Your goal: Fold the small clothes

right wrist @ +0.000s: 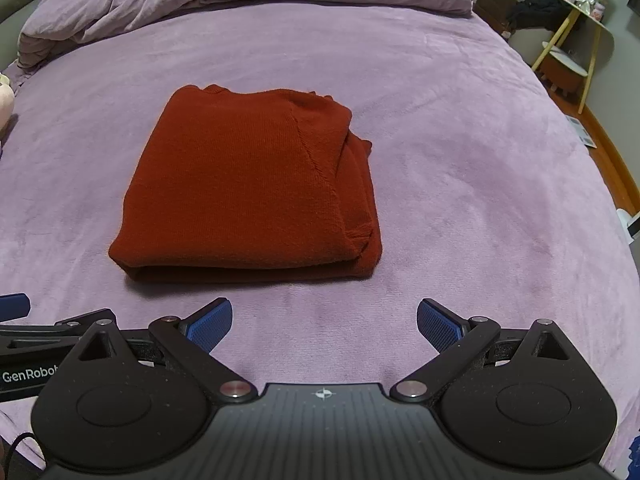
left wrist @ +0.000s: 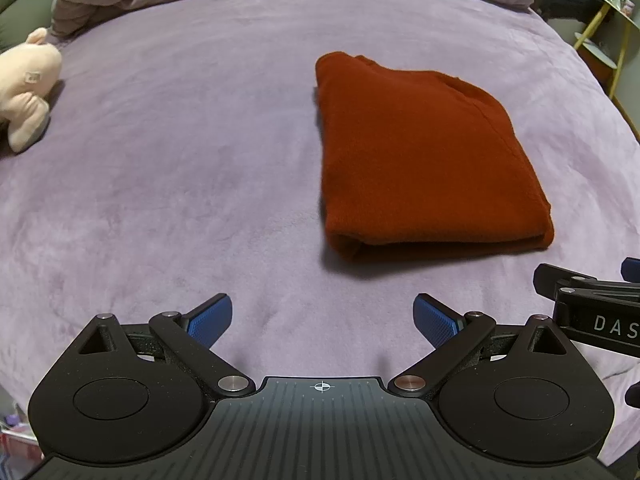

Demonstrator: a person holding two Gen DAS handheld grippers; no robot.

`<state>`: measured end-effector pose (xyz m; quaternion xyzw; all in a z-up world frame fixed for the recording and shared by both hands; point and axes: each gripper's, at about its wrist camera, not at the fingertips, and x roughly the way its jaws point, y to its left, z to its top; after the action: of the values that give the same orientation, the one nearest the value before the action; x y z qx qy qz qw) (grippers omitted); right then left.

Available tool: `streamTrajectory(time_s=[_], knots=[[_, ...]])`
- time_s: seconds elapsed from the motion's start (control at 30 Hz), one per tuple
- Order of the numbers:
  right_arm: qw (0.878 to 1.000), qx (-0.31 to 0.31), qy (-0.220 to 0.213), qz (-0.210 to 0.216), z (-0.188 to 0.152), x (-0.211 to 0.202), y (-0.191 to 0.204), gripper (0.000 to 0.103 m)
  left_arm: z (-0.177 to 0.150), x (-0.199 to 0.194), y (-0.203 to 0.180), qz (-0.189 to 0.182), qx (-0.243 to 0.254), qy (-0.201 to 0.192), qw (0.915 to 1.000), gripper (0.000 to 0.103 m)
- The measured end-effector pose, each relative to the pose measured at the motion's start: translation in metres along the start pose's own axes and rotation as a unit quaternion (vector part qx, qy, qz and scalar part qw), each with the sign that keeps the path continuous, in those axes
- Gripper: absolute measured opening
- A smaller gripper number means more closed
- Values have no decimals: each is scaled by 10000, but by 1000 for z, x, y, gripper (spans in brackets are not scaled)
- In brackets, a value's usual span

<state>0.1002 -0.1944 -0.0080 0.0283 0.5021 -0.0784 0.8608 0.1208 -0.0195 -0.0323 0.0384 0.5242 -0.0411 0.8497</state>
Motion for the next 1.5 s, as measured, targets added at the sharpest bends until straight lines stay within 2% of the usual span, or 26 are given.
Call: streamTrajectory(time_s=[1.5], knots=[[9999, 4, -31, 103, -1, -4, -1, 99, -1, 0, -1, -60, -23, 44, 10000, 100]])
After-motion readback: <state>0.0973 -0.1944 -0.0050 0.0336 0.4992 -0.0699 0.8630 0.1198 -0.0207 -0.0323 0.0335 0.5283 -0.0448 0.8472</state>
